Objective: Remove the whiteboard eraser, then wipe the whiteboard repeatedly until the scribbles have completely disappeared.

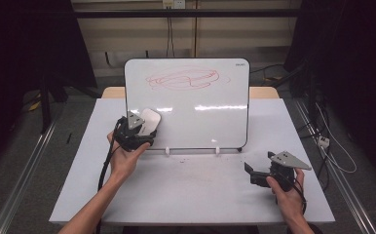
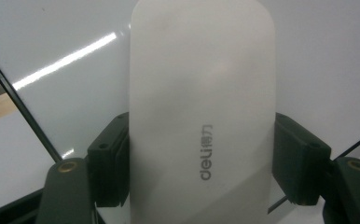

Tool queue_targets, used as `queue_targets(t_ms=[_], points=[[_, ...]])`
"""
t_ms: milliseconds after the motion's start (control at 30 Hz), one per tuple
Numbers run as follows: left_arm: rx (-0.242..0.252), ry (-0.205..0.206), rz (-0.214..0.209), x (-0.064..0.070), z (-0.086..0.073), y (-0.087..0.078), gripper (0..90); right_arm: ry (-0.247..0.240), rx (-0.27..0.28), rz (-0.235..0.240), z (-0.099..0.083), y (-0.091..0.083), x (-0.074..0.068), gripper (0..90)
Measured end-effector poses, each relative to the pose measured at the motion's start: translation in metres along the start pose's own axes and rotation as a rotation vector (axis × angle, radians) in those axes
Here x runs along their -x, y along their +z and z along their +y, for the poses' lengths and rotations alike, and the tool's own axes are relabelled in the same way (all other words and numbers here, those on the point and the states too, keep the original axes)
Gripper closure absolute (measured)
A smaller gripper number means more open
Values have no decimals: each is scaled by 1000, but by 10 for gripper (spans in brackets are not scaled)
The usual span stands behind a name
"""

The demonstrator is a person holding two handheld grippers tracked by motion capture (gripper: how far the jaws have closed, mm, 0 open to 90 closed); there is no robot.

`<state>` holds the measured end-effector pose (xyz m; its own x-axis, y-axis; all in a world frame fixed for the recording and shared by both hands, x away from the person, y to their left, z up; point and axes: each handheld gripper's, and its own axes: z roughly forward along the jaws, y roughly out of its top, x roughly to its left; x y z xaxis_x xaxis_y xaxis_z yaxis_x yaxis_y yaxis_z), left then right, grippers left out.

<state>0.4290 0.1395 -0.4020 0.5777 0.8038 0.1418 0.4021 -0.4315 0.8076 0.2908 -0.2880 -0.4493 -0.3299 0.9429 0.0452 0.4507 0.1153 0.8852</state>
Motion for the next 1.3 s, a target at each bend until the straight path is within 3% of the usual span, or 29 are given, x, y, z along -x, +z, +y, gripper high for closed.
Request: queue_targets(t_ms=[167, 400, 467, 667, 700, 900, 1033, 1100, 1300], points=[[1, -6, -7, 0, 0, 0, 307, -4, 5, 5, 0, -1, -1, 51], [54, -9, -4, 3, 4, -11, 307, -4, 5, 3, 0, -1, 0, 51], [80, -40, -14, 1, 4, -15, 307, -5, 4, 6, 0, -2, 0, 51], [100, -29, 2, -4, 6, -24, 307, -7, 7, 9, -1, -2, 1, 51], [112, -53, 0, -3, 6, -24, 307, -5, 7, 9, -1, -2, 0, 51], [131, -47, 17, -6, 10, -30, 307, -6, 7, 11, -1, -3, 0, 51], [165, -79, 33, -9, 12, -34, 307, 4, 8, 12, 0, -3, 1, 51], [156, -71, 31, -12, 13, -37, 307, 2, 15, 12, 0, -3, 1, 50], [186, -99, 27, -20, 16, -39, 307, 1, 2, 13, 1, 1, -1, 52]])
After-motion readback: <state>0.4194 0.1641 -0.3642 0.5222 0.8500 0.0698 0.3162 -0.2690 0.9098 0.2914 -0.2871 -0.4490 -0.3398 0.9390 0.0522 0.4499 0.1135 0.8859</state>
